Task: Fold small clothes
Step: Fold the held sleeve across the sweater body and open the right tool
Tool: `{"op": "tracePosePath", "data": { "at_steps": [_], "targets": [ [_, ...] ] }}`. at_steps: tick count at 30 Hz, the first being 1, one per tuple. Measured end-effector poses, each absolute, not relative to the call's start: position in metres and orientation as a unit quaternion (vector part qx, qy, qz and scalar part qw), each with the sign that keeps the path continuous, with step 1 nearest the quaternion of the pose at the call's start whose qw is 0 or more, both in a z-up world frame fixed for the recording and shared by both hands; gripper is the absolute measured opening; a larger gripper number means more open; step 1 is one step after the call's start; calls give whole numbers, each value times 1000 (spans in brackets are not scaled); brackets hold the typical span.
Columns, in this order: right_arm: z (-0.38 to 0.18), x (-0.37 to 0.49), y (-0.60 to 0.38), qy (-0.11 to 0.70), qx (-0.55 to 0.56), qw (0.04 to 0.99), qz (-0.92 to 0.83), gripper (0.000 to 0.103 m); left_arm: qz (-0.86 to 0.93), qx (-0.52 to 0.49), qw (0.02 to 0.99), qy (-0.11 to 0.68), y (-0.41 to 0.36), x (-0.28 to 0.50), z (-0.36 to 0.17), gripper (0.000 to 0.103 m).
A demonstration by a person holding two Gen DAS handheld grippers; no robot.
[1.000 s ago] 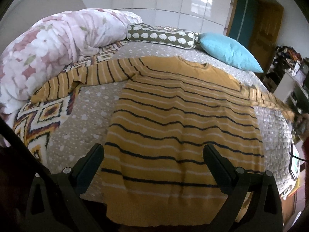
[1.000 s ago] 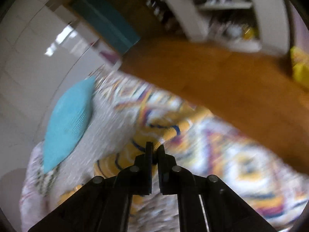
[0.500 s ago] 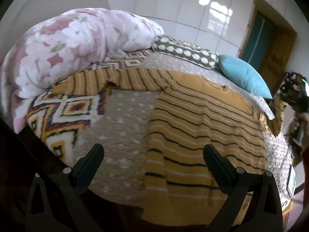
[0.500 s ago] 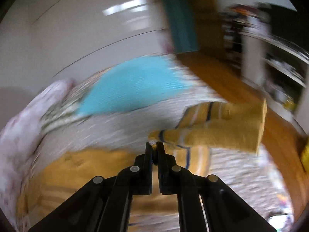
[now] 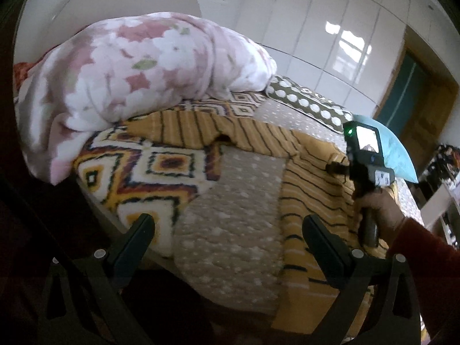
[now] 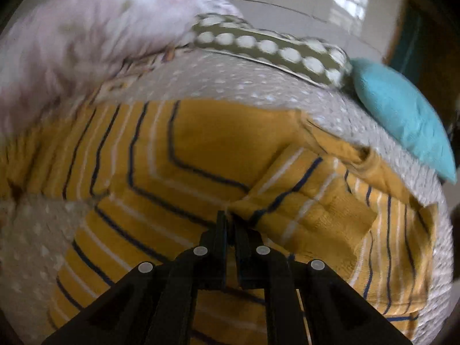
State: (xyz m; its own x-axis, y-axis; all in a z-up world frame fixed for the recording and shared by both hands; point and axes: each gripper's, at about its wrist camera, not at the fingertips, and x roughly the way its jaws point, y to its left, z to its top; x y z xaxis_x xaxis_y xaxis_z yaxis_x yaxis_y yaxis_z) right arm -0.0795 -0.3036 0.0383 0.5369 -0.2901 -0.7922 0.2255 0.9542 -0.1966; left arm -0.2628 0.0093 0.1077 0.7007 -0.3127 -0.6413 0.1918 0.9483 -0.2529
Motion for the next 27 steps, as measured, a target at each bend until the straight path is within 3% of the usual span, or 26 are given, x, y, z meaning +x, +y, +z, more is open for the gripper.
{"op": "tracePosePath", "data": {
  "at_steps": [5,9,12,16,21,24,27],
  "targets": [
    [30,-80,-252,444,-173,871,-122,13,-134,-94,915,368,13,-257,101,102],
    [20,-94,-188,413,-319,851,-64,29,-137,-89,917,365,10,-262,104,102],
    [17,-98,-164,400,-343,849,-38,29,-138,-90,917,362,9,-266,107,102],
    [41,-105,-188,404,-266,874,-49,30,-139,-89,918,361,11,-268,110,102],
    [86,-123,-331,414,-5,903,-115,31,-138,-97,916,365,12,-265,105,102],
    [84,-133,-397,428,98,889,-130,31,-150,-91,912,370,3,-262,100,102],
    [72,-133,-419,442,129,878,-127,31,-160,-81,909,375,-6,-261,96,102]
  ]
}}
